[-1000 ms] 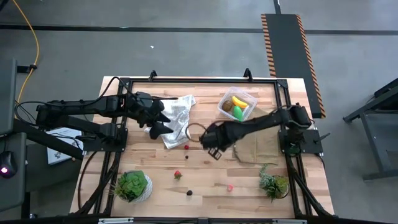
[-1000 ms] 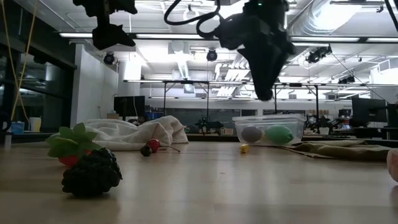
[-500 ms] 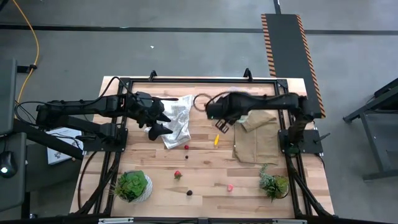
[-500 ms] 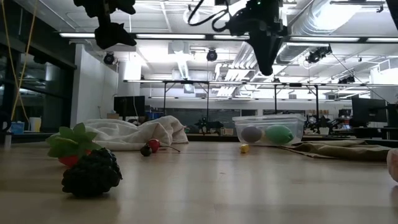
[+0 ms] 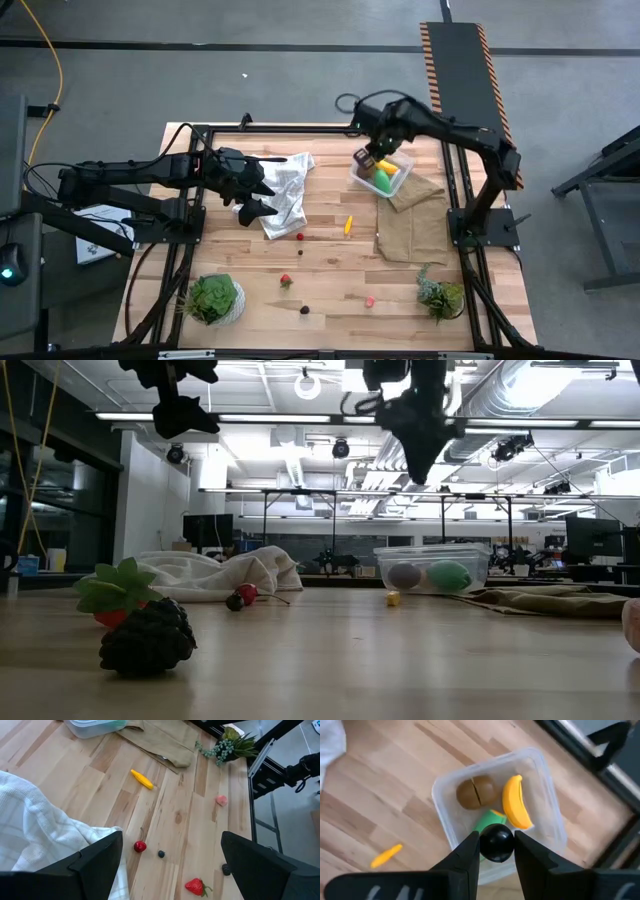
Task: Pick and placing Produce into tupperware
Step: Put the black cherry into the transparent bin
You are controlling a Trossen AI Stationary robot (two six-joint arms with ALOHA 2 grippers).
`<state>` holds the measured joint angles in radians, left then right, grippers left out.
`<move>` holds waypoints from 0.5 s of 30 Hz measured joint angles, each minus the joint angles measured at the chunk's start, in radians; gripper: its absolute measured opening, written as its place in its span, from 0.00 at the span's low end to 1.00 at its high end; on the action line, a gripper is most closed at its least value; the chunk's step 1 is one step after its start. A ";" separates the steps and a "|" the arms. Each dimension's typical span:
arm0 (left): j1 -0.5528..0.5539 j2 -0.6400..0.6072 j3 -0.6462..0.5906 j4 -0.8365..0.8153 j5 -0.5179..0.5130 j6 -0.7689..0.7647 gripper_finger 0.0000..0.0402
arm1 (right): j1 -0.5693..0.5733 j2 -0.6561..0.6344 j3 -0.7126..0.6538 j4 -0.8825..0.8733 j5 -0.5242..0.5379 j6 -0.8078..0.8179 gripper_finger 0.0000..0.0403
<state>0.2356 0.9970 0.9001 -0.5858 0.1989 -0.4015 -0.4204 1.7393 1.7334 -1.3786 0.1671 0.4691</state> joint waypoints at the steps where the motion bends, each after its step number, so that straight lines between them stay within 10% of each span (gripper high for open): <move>1: 0.000 0.000 0.000 -0.001 0.000 -0.005 0.82 | -0.025 0.002 -0.014 0.005 -0.025 -0.009 0.22; 15: 0.000 0.000 0.000 -0.044 0.000 -0.054 0.82 | -0.129 0.002 -0.331 0.281 -0.228 -0.046 0.22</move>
<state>0.2353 0.9970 0.9002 -0.6298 0.1989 -0.4557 -0.5493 1.7412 1.4026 -1.0972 -0.0605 0.4228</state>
